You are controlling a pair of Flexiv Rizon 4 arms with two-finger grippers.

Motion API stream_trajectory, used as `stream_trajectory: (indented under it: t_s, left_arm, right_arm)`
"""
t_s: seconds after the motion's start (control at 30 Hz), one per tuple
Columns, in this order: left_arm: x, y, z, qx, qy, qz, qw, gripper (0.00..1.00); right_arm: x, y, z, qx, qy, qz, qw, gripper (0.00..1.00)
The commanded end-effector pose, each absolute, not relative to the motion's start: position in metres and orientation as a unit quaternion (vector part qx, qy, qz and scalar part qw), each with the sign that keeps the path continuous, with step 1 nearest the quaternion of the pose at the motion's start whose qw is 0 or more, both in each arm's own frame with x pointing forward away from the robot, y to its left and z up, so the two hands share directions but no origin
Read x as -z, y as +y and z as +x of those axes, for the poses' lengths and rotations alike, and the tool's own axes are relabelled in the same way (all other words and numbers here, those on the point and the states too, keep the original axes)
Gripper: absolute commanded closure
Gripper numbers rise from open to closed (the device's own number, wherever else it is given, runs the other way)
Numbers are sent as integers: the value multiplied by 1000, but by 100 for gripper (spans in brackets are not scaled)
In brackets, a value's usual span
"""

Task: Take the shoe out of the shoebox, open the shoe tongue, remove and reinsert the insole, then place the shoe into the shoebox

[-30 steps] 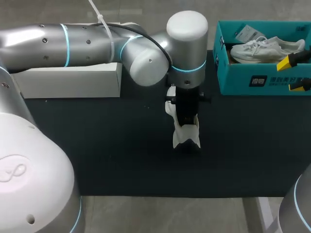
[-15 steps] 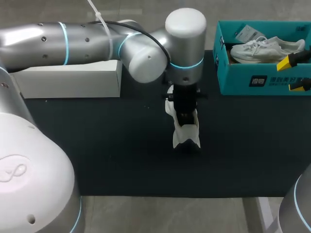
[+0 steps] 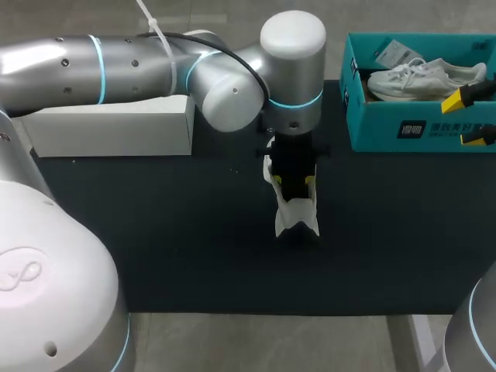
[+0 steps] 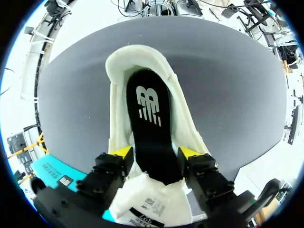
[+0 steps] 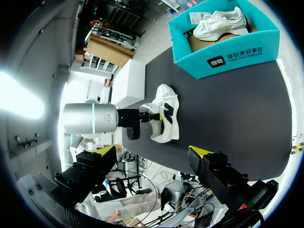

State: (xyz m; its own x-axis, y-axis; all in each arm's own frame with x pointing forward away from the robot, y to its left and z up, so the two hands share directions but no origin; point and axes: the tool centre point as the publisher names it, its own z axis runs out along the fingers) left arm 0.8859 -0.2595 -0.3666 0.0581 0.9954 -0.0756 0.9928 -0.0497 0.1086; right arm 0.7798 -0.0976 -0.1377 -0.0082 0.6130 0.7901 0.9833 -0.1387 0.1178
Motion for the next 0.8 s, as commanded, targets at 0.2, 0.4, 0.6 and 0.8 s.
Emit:
stream_trajectory:
  t_s: [0.2, 0.4, 0.6, 0.8]
  left_arm:
    - [360, -255, 884, -3, 682, 728, 68, 18]
    - [353, -254, 884, -6, 682, 727, 76, 18]
    - [348, -254, 888, -12, 682, 727, 76, 20]
    - [330, -254, 895, -16, 683, 724, 94, 24]
  right_arm:
    - [138, -97, 780, 369, -606, -659, 250, 0]
    - [138, -97, 780, 369, -606, -659, 250, 0]
    - [138, -97, 780, 369, -606, -659, 250, 0]
    - [138, -97, 780, 369, -606, -659, 250, 0]
